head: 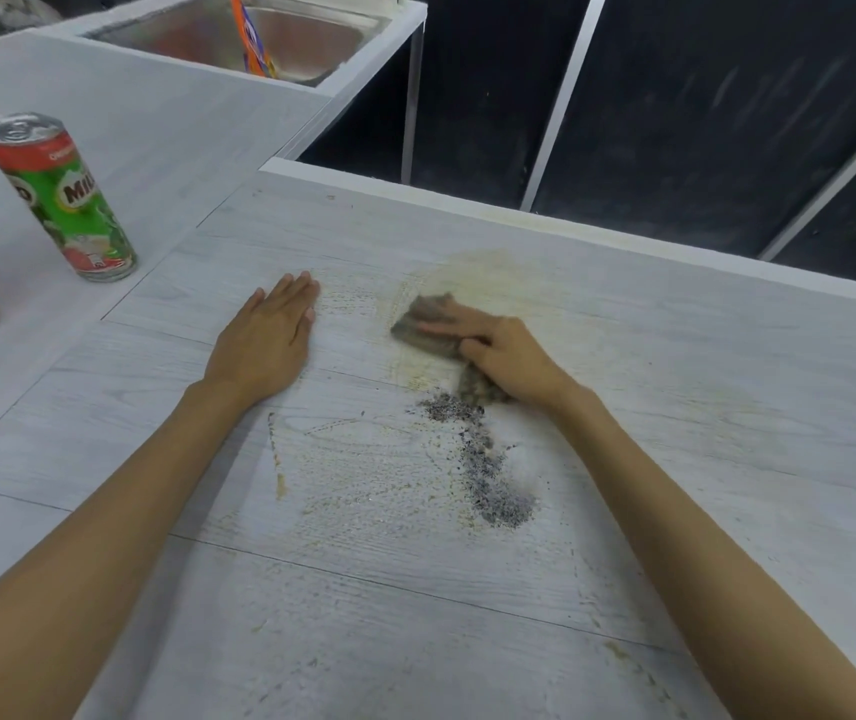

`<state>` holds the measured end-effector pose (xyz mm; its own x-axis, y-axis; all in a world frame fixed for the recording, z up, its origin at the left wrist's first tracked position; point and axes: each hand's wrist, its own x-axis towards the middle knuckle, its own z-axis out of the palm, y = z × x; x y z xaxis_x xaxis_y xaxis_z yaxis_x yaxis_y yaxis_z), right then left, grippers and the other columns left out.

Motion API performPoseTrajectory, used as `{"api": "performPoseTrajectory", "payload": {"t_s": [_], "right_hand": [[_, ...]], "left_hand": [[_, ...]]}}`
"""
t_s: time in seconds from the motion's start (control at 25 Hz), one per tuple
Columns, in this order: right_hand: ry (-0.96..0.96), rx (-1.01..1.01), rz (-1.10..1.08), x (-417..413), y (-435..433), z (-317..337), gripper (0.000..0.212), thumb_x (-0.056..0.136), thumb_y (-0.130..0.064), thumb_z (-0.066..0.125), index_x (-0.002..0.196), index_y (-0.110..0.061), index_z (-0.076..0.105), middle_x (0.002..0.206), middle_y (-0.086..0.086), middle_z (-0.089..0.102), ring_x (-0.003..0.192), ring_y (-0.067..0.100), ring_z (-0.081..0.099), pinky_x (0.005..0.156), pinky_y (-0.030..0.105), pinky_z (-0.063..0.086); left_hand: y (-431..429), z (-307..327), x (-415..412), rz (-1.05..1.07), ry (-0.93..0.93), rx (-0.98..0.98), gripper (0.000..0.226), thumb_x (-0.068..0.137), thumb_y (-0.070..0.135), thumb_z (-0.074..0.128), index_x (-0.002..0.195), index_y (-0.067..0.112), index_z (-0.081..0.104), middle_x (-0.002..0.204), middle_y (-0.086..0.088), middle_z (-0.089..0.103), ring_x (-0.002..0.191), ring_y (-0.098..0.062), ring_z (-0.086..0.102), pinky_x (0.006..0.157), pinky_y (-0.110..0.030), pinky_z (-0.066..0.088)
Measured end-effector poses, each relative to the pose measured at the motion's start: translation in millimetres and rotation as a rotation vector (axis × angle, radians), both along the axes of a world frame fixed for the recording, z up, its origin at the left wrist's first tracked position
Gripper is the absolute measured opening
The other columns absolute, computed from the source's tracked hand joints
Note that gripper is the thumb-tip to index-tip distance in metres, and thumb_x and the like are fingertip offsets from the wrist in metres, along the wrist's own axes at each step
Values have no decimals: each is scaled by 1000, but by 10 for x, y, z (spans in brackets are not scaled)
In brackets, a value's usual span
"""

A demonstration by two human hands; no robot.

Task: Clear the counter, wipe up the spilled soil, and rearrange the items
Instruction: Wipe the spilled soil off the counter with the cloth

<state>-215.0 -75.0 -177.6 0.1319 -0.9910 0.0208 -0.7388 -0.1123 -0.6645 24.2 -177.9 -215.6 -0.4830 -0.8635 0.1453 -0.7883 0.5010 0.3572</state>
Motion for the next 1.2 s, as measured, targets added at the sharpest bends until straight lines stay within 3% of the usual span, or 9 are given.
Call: {"api": "performPoseTrajectory", "payload": {"t_s": [0.12,0.16,0.28,0.4,0.48,0.76,0.88,0.96,1.2], "right_hand": [[-174,85,88,109,455,-22,41,90,-2,43,118,-28,60,132,-13,54,117,20,57,97,14,45],[-257,135,45,60,512,36,40,91,-3,43,113,-29,63,118,-14,65,96,29,66,84,25,55],[-333,95,-209,-295,350,202,40,94,-4,39,112,-28,66,76,-17,74,41,6,52,44,12,45],[-97,37,-359,-528,-73,157,43,95,-6,38,132,-21,54,121,-8,66,107,5,61,95,19,45],[53,19,-305,-367,-262,56,43,96,-8,39,136,-22,49,150,-1,37,141,19,30,117,30,19],[-188,119,64,276,462,46,43,89,7,41,111,-19,68,128,-12,54,122,2,48,104,11,37],[-392,96,-219,12,845,261,49,89,6,35,105,-28,68,122,-1,63,93,2,67,78,11,52],[-477,6,-484,-253,1225,316,53,87,7,33,111,-27,66,126,-5,59,103,4,64,82,12,50],[218,-6,-968,-129,2084,-152,53,92,-17,30,145,-11,32,158,4,18,147,23,12,119,37,14]], "left_hand": [[1,11,18,5,-1,15,46,100,21,22,145,10,23,156,-4,18,145,-15,14,119,-31,6],[-1,20,16,3,-2,24,46,100,21,21,145,11,22,156,-4,18,145,-15,13,119,-30,6],[57,86,38,-28,49,92,45,100,20,22,144,11,24,156,-3,18,145,-13,11,118,-28,2],[256,133,231,-51,62,133,45,100,20,23,145,12,24,156,-2,17,146,-13,9,117,-28,0],[415,136,389,-52,43,150,47,100,22,23,146,12,20,157,-1,14,145,-11,7,118,-28,-1],[862,100,406,-48,22,135,48,100,25,21,146,14,15,157,2,9,145,-7,3,118,-25,-2],[927,80,318,-88,25,134,48,100,26,21,146,15,16,157,3,9,145,-6,2,118,-24,-3],[945,56,291,-93,19,101,47,100,25,20,146,15,16,157,3,10,145,-7,3,119,-25,-2],[850,46,263,-157,-27,44,48,100,24,19,146,14,15,157,1,11,145,-9,5,118,-26,0]]}}
